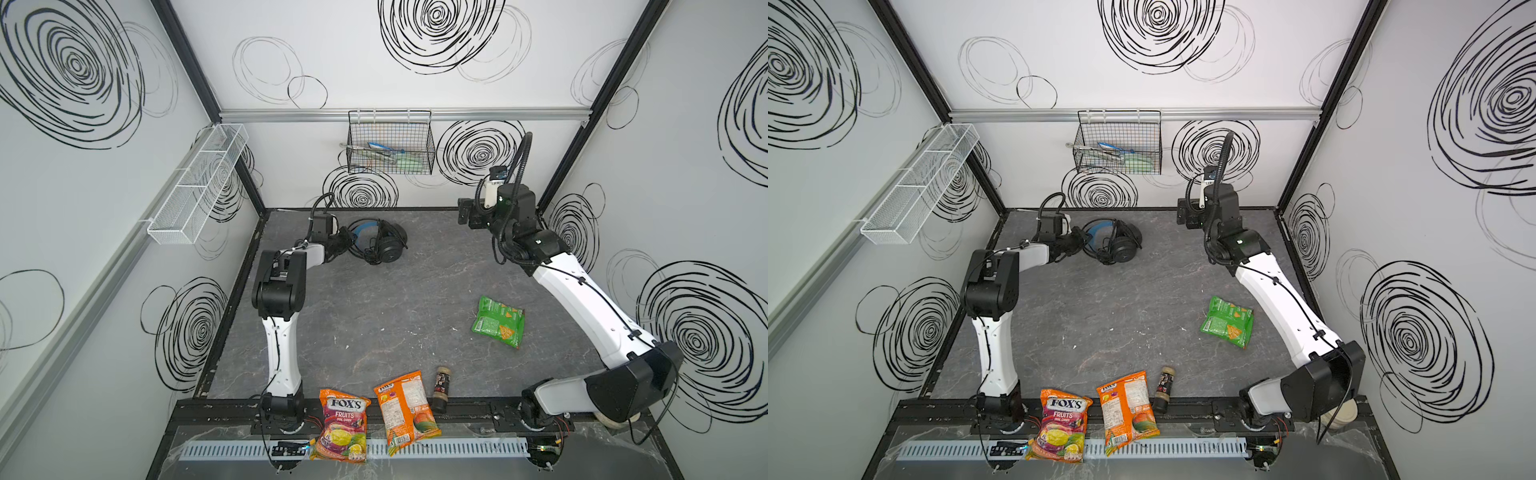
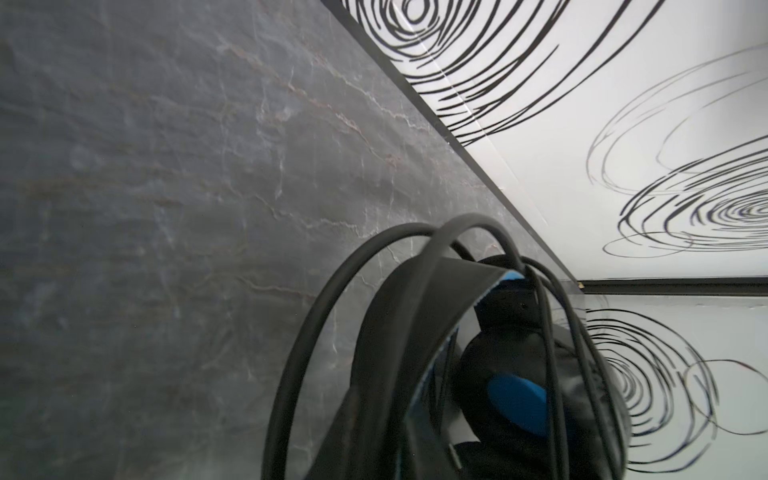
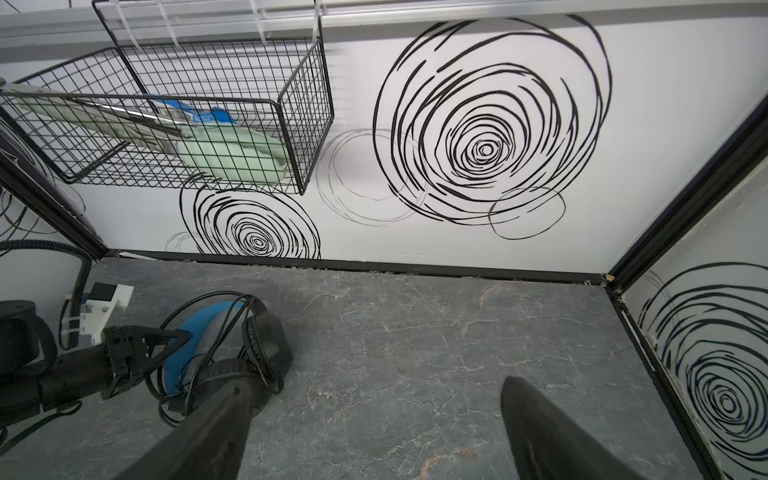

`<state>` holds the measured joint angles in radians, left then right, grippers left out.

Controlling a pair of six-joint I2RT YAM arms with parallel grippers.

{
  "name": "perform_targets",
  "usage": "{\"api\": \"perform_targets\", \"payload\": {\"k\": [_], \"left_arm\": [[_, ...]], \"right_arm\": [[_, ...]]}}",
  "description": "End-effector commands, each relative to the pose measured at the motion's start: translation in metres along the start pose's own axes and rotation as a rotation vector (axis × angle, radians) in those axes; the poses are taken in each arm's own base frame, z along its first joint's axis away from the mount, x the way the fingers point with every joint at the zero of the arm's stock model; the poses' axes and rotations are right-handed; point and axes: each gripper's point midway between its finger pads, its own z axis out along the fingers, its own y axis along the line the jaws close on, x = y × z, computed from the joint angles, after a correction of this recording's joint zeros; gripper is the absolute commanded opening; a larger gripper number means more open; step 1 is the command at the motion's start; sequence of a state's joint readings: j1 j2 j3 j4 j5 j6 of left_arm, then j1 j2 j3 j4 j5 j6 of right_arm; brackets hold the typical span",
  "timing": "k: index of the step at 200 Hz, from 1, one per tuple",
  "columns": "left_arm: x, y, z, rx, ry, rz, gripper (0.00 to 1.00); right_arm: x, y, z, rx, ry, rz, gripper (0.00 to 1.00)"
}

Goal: Wrap the headphones
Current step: 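Set the wrapped headphones on the table and open the left gripper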

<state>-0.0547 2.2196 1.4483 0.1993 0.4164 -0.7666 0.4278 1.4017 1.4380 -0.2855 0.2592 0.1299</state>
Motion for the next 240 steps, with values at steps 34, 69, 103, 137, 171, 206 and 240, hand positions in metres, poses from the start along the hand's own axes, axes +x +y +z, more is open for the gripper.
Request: {"api": "perform_targets", "payload": {"k": [34, 69, 103, 137, 171, 206, 240], "left_arm": [[-0.020, 0.005, 0.011, -0.077, -0.035, 0.036, 0.39], [-0.030, -0.002, -0.008, -0.095, -0.050, 0.058, 0.83], [-0.031, -0.008, -0.036, -0.116, -0.022, 0.081, 0.96], [-0.031, 0.001, -0.071, -0.154, -0.027, 0.122, 0.96], [-0.023, 0.012, -0.104, -0.182, -0.037, 0.170, 0.96], [-0.003, -0.012, -0.167, -0.229, -0.083, 0.392, 0.96], [-0.007, -0.030, -0.227, -0.325, -0.334, 0.489, 0.96]], "right_arm": [[0.003, -0.009, -0.005, 0.027, 0.003, 0.007, 0.97], [0.004, -0.012, -0.007, 0.037, -0.013, 0.028, 0.97], [0.017, -0.029, -0.006, 0.107, -0.077, 0.088, 0.97], [0.044, -0.070, 0.002, 0.180, -0.099, 0.267, 0.97], [0.066, -0.126, 0.000, 0.316, -0.147, 0.376, 0.97], [0.127, -0.194, -0.003, 0.537, -0.100, 0.413, 0.97], [0.186, -0.221, -0.002, 0.563, -0.064, 0.418, 0.97]]}}
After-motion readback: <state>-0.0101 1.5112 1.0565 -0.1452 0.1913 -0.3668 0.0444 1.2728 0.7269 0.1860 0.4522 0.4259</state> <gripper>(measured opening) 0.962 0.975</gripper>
